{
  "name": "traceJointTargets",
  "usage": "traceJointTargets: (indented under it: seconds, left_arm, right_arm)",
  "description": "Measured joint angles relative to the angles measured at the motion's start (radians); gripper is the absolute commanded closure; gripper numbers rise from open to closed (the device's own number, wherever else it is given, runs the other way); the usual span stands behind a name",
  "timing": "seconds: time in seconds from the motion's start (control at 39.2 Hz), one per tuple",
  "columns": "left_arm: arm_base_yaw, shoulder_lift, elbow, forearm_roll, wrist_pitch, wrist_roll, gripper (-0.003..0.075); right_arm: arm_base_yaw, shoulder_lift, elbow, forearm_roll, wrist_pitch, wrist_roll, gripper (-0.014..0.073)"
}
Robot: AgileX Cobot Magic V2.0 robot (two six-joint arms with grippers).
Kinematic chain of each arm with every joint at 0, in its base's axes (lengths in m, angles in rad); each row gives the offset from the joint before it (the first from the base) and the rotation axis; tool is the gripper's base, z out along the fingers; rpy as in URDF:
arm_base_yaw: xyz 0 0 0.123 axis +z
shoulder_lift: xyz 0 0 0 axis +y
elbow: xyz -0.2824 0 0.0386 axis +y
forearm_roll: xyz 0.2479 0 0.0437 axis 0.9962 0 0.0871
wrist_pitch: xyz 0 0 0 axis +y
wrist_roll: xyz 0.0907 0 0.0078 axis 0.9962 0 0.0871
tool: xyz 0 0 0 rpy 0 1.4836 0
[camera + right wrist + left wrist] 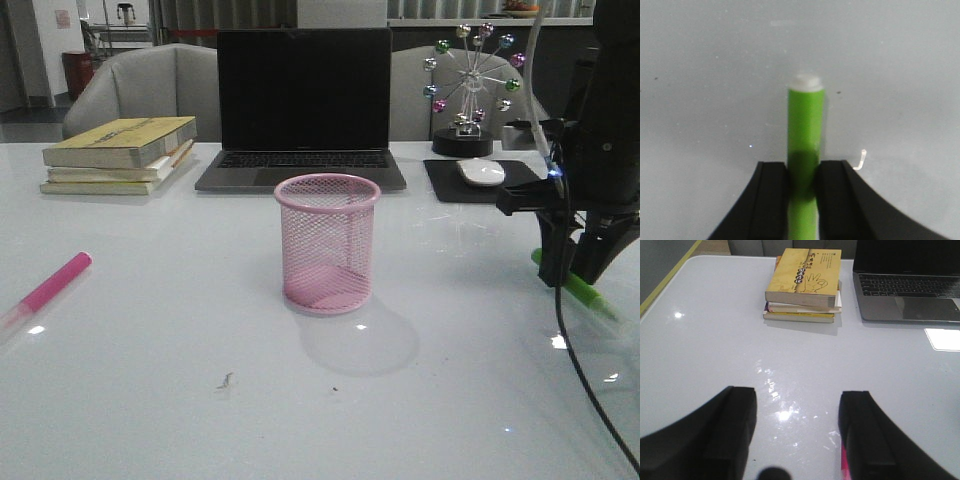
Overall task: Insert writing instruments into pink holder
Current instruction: 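Lift the green marker with the right gripper and carry it over the pink holder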
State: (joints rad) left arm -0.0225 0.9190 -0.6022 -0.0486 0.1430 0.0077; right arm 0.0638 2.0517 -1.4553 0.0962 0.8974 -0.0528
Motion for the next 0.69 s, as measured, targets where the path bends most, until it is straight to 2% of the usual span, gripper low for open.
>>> traceJointTargets:
  seconds: [0.13,0.38,0.69]
  left_arm:
    - [0.0,0.0,0.0,0.0,0.004,0.0,0.0297]
    - [0.0,0.0,0.0,0.0,0.004,0.0,0.0297]
    - [0.0,0.0,0.0,0.0,0.004,0.0,0.0297]
  right_arm:
    - [0.0,0.0,-0.002,-0.009,0.0,0.0,0.054]
    - [0.0,-0.029,-0.002,-0.017,-0.037,0.0,0.0544]
    - [0.017,-0.238,-0.002,0.027,-0.144,0.0,0.0544]
